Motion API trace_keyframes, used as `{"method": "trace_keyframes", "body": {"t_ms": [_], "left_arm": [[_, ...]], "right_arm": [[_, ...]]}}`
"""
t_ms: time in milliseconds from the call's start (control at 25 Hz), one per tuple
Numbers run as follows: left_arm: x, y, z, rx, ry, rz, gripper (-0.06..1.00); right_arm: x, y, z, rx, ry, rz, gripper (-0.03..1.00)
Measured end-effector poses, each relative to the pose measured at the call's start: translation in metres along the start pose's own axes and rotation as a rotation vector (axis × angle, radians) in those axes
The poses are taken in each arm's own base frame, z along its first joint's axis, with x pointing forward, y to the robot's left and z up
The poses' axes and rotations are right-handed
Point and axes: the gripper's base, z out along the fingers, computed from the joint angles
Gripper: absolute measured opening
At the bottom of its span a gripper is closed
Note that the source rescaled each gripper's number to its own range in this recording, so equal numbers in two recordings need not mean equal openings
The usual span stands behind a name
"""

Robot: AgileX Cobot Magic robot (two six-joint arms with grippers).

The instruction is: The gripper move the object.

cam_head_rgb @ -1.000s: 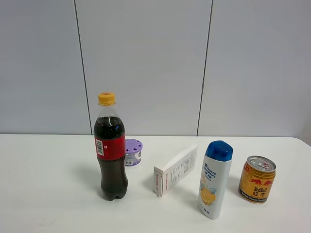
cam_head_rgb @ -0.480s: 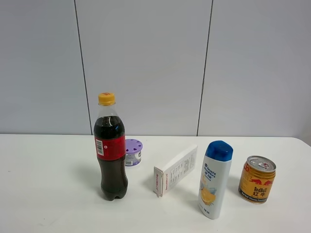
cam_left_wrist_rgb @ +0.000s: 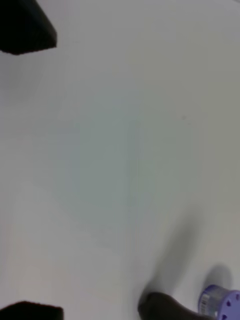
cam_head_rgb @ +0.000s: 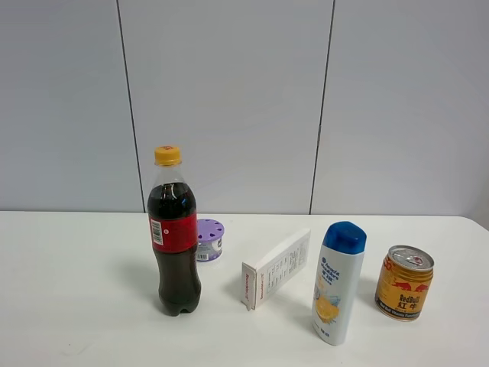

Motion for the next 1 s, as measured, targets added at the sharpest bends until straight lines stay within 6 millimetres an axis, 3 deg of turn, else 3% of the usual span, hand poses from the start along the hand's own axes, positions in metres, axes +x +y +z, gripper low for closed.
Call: {"method": "trace_keyframes", "body": {"t_ms": [200,1000], "left_arm": [[0.007,0.0,0.01,0.01,0.028,-0.006,1.0],[0.005,0.003,0.019,-0.005,-0.049,-0.022,1.0]], "right_arm": [[0.0,0.0,0.0,0.0,0.0,0.0,1.0],[0.0,0.0,0.0,0.0,0.0,0.0,1.0]]}}
